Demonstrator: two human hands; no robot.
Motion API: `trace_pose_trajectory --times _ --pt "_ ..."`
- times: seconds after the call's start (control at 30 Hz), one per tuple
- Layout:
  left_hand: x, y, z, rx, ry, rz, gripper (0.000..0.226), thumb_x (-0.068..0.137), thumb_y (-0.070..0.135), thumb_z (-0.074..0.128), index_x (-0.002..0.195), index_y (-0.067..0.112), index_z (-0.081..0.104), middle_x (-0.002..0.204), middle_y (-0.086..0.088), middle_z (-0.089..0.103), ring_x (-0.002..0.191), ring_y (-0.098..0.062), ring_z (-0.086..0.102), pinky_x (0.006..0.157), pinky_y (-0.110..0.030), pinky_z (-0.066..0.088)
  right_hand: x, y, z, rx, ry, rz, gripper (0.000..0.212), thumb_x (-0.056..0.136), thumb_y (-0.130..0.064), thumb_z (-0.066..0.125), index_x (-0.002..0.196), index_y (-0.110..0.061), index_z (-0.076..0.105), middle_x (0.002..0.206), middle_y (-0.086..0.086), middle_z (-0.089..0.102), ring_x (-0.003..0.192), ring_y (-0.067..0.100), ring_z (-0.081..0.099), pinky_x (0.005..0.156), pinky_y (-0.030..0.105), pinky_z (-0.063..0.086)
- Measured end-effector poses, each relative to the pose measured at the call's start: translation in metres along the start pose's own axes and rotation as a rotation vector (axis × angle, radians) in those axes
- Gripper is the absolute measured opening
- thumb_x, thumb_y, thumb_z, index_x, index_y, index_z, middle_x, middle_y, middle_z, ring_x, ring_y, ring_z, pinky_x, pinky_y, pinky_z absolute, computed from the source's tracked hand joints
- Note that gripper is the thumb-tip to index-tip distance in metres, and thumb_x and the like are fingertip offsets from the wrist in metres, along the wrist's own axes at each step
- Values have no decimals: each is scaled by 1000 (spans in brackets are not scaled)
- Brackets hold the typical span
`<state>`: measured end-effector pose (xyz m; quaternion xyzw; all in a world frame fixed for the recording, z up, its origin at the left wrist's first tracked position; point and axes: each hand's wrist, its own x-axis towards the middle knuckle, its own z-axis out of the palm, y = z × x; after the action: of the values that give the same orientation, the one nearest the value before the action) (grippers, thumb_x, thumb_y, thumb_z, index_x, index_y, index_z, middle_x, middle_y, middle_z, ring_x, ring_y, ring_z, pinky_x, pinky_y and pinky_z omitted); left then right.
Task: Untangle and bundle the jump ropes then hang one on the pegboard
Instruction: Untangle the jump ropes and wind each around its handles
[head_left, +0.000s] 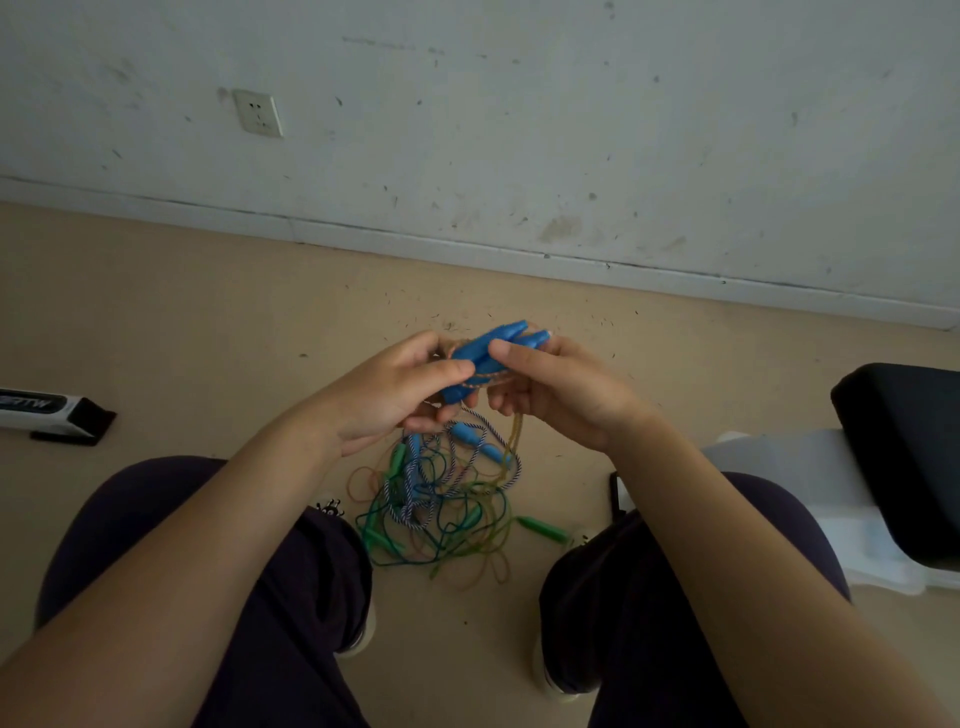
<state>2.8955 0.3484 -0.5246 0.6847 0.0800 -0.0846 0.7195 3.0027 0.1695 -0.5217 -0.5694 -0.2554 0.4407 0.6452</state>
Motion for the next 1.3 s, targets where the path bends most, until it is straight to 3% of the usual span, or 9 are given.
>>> trace_pose_trajectory --times 0.17,0.3,0.5,0.7,0.83,0.93,1.03,1.13,1.3 --pt "3 -1 -3 -16 79 64 41 97 29 58 137 29 46 81 0 69 65 -11 55 47 -20 36 0 2 4 -127 77 0 49 87 -33 64 116 7 62 97 14 63 71 18 56 69 28 50" --pt "1 -3 -5 20 17 101 37 102 27 52 137 39 55 85 -1 66 67 -10 55 49 -18 38 -1 1 10 -309 107 -1 36 92 -43 54 85 -9 65 76 5 61 57 14 49 56 26 42" --pt "1 -1 -9 53 -22 102 38 101 35 55 136 47 53 86 -1 65 68 -11 54 52 -20 40 -1 3 13 -413 124 24 40 100 -43 46 70 -18 57 63 13 45 46 11 35 45 20 32" --pt "3 -1 -7 2 -67 68 44 95 41 54 137 48 48 76 -3 64 56 -11 51 45 -18 37 0 6 15 -516 190 -16 55 102 -42 41 83 7 56 46 -5 39 41 8 33 43 18 32" --pt "5 -5 -1 55 46 41 35 102 32 51 136 27 50 74 1 64 57 -9 50 47 -18 37 2 5 17 -507 194 21 57 102 -45 40 84 6 59 51 0 43 43 8 36 44 20 34" --pt "7 -5 -2 96 172 78 24 104 28 50 128 25 53 72 5 64 55 -7 50 48 -18 38 3 6 22 -533 147 -12 28 104 -31 46 85 -20 63 61 3 51 50 12 43 50 23 39" --pt "11 -4 -8 80 321 97 14 104 27 51 117 22 51 68 6 65 53 -7 49 48 -20 38 7 8 21 -539 160 -10 8 100 -20 55 101 -14 60 53 -3 43 48 11 37 47 22 34" --pt "12 -5 -13 60 430 101 10 103 30 53 110 24 49 66 3 68 51 -8 50 45 -20 37 5 7 17 -554 160 -5 10 99 -22 56 95 -14 61 53 -2 42 47 12 36 45 22 32" --pt "9 -5 -18 101 495 136 9 100 31 60 104 27 53 66 2 70 51 -7 53 45 -20 42 0 2 17 -569 97 -74 24 101 -19 52 84 -9 66 68 5 58 56 14 54 58 26 46"
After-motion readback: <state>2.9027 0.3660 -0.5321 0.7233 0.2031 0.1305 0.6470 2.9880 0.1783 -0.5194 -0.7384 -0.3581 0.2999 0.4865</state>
